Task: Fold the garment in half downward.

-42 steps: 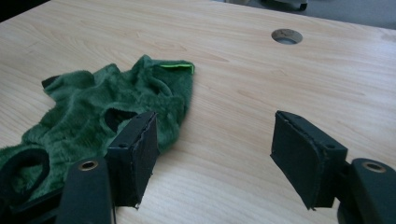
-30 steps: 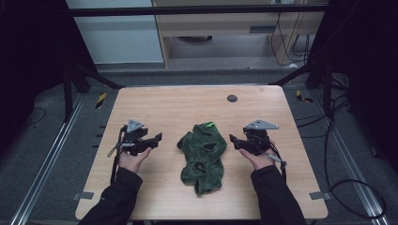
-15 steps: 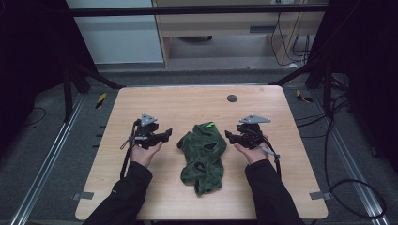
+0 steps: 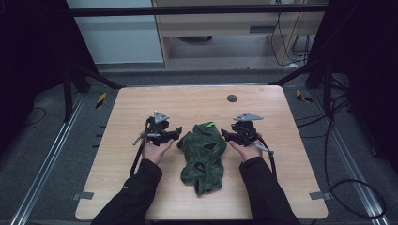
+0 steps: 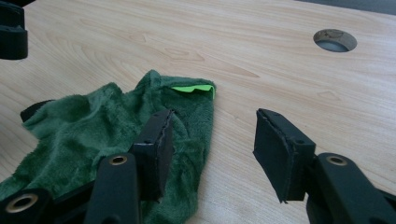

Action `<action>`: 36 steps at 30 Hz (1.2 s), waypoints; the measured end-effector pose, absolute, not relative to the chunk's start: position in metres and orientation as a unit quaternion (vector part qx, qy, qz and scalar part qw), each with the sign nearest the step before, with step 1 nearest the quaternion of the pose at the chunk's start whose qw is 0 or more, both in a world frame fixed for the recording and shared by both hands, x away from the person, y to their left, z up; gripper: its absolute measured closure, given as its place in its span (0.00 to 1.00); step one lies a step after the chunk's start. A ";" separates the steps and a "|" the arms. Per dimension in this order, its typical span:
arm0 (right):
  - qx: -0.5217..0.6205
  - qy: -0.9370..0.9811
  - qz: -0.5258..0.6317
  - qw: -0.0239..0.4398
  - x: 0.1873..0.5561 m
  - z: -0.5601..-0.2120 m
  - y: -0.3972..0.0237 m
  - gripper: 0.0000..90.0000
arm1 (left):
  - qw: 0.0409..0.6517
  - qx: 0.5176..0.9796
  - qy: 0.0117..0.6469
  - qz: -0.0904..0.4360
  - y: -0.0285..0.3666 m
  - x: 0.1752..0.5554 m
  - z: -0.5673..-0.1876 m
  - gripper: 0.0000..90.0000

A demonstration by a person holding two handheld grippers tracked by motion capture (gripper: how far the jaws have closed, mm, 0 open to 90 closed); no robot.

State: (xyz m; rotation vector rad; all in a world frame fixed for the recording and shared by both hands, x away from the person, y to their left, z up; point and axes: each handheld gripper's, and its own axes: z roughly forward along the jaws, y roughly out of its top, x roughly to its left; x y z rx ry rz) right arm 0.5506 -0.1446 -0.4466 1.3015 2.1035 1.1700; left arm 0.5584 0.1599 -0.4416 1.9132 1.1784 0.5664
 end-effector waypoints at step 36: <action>0.475 0.779 0.375 0.167 0.569 -0.483 -0.128 0.61 | 0.357 0.794 0.458 0.178 0.130 0.587 -0.490 0.60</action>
